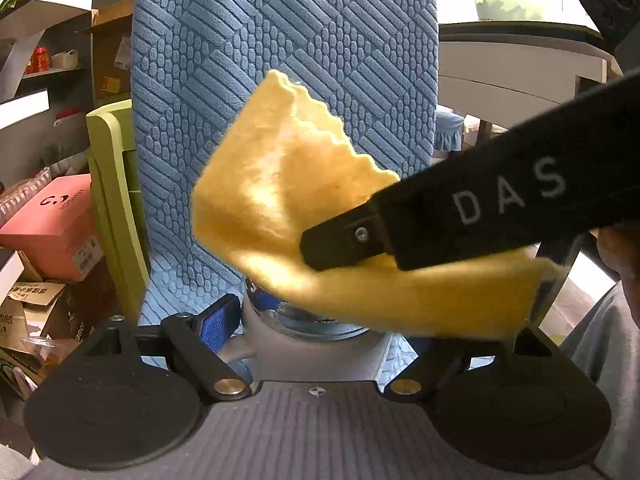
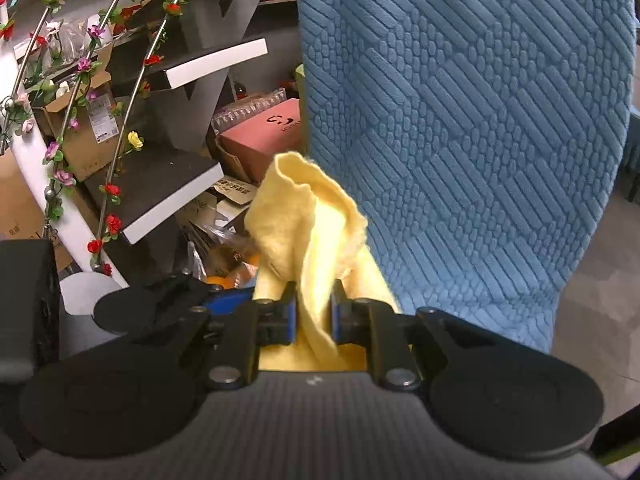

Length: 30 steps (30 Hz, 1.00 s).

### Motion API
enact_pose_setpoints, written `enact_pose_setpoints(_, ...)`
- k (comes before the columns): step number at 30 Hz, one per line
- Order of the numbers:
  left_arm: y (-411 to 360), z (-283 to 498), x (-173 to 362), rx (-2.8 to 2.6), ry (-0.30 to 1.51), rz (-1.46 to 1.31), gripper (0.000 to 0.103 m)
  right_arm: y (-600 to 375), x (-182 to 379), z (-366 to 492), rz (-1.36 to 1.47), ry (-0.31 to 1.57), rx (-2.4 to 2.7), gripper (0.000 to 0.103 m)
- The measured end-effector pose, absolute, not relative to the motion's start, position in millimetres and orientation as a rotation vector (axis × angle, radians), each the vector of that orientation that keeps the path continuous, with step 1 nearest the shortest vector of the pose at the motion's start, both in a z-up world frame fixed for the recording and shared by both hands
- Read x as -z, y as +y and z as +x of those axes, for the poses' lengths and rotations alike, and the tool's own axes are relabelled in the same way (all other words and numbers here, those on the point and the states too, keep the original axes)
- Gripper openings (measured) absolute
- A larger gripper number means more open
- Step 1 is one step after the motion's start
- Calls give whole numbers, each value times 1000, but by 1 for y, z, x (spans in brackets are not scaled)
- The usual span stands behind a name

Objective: Clean container
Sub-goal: 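Push the cloth into the mug opening and wipe inside with the right gripper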

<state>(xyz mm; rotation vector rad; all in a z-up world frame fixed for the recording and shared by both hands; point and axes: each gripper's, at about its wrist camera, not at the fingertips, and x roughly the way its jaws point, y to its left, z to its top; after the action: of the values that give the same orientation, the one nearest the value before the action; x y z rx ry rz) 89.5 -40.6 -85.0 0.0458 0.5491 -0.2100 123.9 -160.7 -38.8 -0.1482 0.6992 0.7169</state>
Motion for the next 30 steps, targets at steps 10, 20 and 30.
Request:
enact_pose_setpoints(10, -47, 92, 85, 195, 547, 43, 87, -169, 34, 125, -167, 733, -743, 16)
enact_pose_setpoints(20, -46, 92, 84, 188, 550, 38, 87, -164, 34, 122, -181, 736, -798, 16)
enact_pose_setpoints(30, -40, 94, 85, 176, 550, 21, 88, -161, 38, 126, -176, 710, -748, 18)
